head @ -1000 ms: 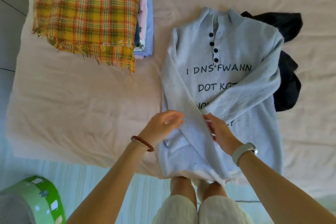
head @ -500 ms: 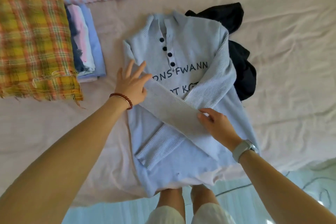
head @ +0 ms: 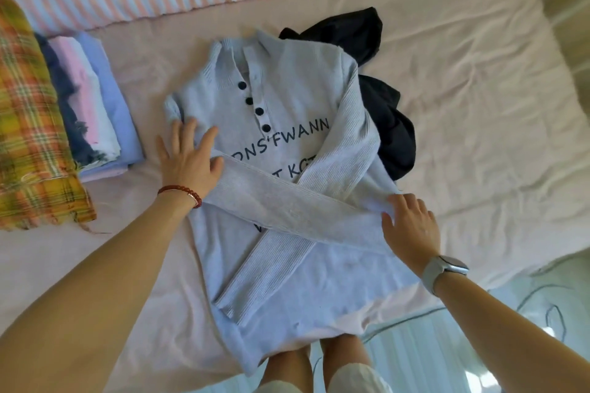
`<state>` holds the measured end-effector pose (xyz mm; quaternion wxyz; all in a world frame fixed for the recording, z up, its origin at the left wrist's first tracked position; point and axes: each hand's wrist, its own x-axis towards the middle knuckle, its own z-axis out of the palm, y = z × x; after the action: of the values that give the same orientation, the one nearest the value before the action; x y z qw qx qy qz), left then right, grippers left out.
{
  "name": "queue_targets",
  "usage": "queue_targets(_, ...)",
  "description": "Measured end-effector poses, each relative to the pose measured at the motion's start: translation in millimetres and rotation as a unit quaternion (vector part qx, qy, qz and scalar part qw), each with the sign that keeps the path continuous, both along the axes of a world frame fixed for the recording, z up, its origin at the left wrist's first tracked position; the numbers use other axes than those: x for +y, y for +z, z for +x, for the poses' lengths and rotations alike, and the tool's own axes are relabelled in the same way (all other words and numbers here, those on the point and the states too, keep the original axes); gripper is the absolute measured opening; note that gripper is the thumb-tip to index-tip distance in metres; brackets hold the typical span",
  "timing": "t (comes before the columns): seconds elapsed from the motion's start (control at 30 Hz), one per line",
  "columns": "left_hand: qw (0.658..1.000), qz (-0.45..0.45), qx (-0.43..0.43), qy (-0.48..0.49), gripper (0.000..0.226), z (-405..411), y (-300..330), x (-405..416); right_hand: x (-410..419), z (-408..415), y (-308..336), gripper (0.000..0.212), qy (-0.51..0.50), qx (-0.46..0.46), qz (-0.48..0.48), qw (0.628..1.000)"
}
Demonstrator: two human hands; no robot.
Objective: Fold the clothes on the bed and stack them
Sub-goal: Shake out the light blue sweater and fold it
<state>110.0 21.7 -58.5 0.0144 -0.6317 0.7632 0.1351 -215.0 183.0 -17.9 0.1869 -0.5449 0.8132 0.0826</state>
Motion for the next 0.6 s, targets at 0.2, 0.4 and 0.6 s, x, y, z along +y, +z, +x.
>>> queue_targets(0.2, 0.989, 0.097, -0.004, 0.110, 0.079, -4.9, -3.5, -0.8, -61.1, 21.7, 0.6, 0.053, 0.272, 0.065, -0.051, 0.959)
queue_targets(0.4, 0.963, 0.138, 0.157, 0.168, 0.100, 7.3, -4.0, -34.8, -142.4, 31.2, 12.2, 0.019, 0.405, 0.075, -0.075, 0.908)
queue_targets(0.6, 0.902, 0.094, 0.292, 0.303, 0.078, 19.0, -4.4, -90.5, -246.3, 37.6, 17.0, 0.049, 0.323, 0.059, -0.152, 0.932)
